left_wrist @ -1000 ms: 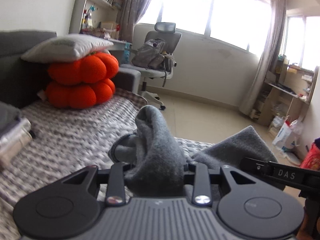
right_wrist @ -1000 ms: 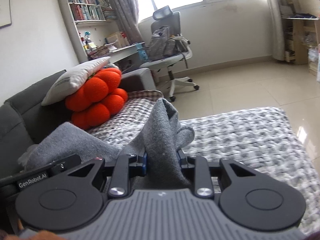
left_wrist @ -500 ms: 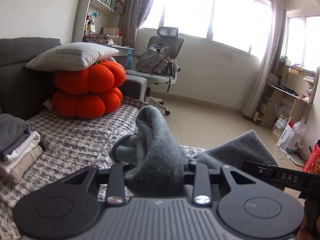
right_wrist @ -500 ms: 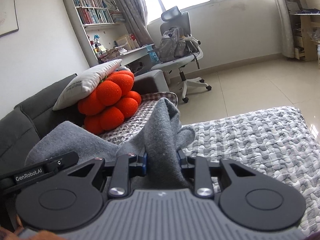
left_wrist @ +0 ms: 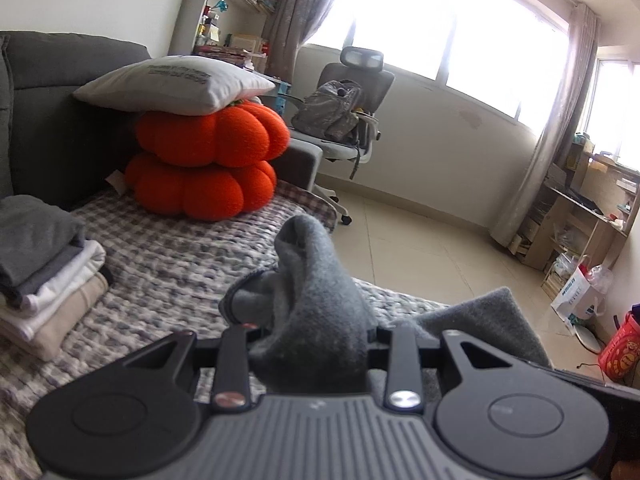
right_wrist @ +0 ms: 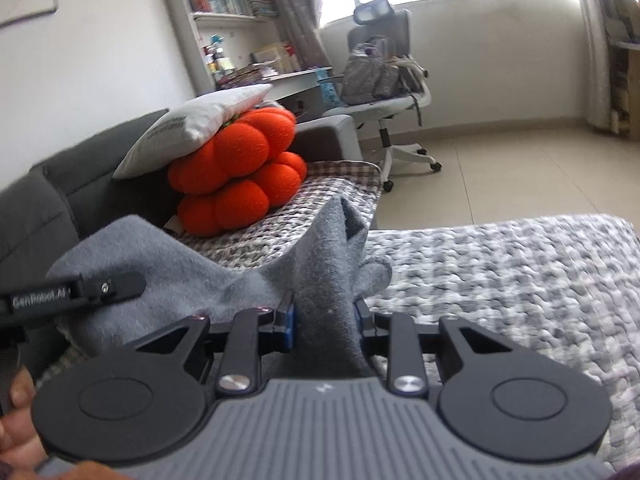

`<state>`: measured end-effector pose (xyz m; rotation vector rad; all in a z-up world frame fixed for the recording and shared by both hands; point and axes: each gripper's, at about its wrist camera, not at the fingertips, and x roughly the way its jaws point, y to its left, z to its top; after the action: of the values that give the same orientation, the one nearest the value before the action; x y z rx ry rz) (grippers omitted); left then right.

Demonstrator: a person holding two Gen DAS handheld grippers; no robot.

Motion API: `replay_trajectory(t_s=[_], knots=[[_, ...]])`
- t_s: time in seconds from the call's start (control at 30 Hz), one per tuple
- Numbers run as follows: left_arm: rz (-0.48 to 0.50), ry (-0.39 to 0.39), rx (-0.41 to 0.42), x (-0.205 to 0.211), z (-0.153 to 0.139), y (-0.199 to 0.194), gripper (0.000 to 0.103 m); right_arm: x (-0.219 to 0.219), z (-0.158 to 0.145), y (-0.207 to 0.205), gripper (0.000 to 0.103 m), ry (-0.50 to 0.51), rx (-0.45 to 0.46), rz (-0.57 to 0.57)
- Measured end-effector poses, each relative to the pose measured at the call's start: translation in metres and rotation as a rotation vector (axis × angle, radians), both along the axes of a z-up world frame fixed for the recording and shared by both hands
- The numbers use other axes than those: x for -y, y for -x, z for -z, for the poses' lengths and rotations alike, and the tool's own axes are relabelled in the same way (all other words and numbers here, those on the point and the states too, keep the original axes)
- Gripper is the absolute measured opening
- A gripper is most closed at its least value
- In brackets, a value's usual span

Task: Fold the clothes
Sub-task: 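Hold the grey sweater end pinched in both grippers and roll them together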

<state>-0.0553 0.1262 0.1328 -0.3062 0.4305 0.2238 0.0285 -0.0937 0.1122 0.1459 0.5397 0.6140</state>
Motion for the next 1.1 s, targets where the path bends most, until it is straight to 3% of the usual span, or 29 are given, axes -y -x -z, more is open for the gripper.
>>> replay_trajectory(t_s=[0.17,0.33,0.73,1.1], knots=[[-0.012,0.028,0.005,-0.025,0.002,0.005,0.033,-0.022,-0.001,0.006,0.029,0.02,0.033,-0.018],[0.003,0.028,0.01,-0.021,-0.001,0.003,0.033,-0.03,-0.001,0.01,0.029,0.045,0.072,-0.003],[0.175,-0.099,0.038,0.068,-0.014,-0.027,0.033,0.004,-0.016,0.003,0.03,-0.016,0.057,0.107],[0.193,0.002,-0.01,0.096,-0.001,-0.04,0.032,0.036,-0.01,-0.007,0.029,-0.116,-0.056,0.16]])
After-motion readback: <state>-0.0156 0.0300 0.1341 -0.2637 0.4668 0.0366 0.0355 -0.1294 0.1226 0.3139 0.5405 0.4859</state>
